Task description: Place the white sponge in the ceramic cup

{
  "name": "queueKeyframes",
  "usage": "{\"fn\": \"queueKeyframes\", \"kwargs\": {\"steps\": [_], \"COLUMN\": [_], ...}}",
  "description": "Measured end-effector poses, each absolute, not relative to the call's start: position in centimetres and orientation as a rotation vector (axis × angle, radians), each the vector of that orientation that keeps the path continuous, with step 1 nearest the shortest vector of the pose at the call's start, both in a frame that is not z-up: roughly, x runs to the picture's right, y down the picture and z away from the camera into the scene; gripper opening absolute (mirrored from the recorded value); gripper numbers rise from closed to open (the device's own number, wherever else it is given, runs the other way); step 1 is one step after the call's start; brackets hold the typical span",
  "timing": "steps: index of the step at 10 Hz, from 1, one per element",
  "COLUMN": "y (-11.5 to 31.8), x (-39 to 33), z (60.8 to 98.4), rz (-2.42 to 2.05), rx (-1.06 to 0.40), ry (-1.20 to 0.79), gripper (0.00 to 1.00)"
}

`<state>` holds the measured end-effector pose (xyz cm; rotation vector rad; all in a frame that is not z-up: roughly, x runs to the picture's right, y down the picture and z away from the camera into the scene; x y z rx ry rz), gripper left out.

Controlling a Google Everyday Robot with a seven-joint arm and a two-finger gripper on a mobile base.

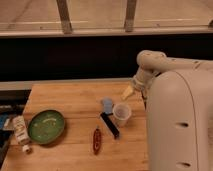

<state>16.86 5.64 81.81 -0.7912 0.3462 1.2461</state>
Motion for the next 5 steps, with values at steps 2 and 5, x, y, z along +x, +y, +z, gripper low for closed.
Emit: {"fn": "queueKeyframes", "kwargs": {"steps": [2, 5], "y": [5.64, 5.48], "x": [16.86, 16.74], "z": [81.81, 81.66], "rz": [1.246, 1.24], "rx": [-0.791, -0.785], "ry": [0.346, 0.342], "gripper": [0.8, 0.8]}}
